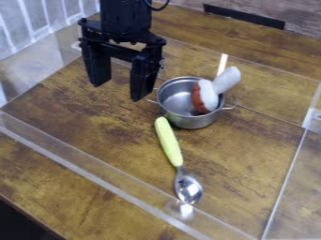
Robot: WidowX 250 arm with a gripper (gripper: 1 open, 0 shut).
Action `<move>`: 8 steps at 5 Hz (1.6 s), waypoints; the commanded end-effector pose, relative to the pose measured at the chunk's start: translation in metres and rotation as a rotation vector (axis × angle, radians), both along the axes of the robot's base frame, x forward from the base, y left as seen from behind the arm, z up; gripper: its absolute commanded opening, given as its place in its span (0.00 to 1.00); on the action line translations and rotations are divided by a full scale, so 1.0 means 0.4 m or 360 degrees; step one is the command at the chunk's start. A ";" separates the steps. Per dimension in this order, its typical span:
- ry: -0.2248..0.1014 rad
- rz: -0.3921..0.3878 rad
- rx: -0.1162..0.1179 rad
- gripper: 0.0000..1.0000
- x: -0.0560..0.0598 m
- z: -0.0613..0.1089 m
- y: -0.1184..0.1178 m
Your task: Put the mushroom in the silver pot
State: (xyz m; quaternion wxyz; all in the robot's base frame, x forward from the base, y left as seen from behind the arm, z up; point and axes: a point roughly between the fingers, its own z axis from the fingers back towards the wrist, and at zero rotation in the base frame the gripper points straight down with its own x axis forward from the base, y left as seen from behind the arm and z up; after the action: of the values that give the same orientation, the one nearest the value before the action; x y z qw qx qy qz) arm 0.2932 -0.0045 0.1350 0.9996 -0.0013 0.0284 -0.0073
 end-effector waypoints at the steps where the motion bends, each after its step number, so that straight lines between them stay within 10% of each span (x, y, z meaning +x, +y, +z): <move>1: 0.0053 0.0011 -0.0004 1.00 -0.010 -0.019 -0.006; 3: 0.0120 -0.0140 -0.0016 1.00 -0.020 -0.057 -0.006; 8: 0.0082 -0.0449 -0.0048 1.00 -0.022 -0.112 -0.083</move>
State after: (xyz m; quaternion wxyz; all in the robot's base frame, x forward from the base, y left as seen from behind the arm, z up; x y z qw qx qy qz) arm 0.2814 -0.0356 0.0793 0.9863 -0.0135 0.0754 -0.1464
